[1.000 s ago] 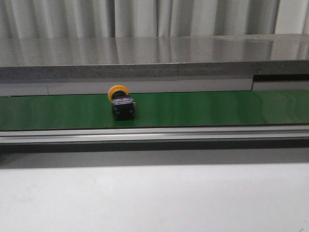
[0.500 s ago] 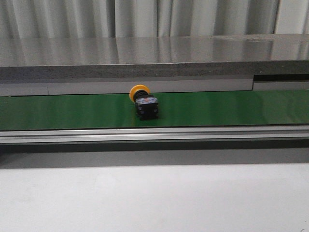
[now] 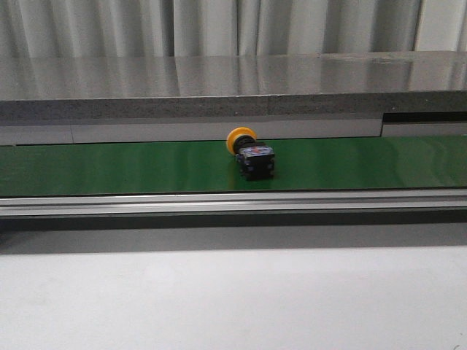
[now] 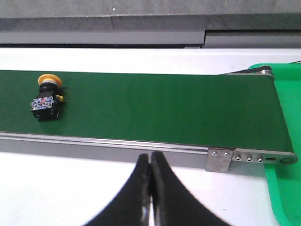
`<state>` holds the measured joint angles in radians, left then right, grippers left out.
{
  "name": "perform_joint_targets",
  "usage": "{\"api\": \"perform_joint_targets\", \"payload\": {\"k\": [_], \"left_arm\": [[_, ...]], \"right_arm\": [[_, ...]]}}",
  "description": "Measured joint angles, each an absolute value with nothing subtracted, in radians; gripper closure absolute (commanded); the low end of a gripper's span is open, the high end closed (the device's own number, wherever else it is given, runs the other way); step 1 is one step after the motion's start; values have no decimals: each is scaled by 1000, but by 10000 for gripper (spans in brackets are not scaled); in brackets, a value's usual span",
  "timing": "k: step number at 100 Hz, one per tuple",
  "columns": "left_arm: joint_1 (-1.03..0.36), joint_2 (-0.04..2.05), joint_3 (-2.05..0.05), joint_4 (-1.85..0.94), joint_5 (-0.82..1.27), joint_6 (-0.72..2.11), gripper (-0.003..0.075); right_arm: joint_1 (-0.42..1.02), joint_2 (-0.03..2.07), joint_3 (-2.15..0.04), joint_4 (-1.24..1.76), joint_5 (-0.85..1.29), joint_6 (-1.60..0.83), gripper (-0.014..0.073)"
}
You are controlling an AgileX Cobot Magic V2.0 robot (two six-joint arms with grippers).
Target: Move button from left to right
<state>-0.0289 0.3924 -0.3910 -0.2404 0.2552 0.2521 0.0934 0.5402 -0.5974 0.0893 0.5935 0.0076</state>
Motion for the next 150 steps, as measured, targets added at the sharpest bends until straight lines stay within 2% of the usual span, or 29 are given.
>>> {"api": "perform_joint_targets", "payload": {"k": [27,37,46,61,68,80,108,150], "left_arm": [[-29,392,-391,-240,255,252,740],[-29,392,-391,-240,255,252,740],[-29,392,-391,-240,255,252,740],[-29,392,-391,-240,253,252,740],[-29,392,-391,-240,253,252,740],[-29,392,-391,-240,253,252,740],[-29,392,-391,-240,253,252,740],[-29,392,-391,-240,253,252,740]], "right_arm": [[93,696,-672,89,623,0,655],[93,710,-672,89,623,0,584],[93,712,-672,89,623,0,418],[93,712,-674,89,625,0,28],[93,712,-674,89,629,0,-76],[93,712,-676,94,633,0,-41],[93,767,-714,113,643,-18,-41],[93,1223,-924,136,660,-147,-41]]}}
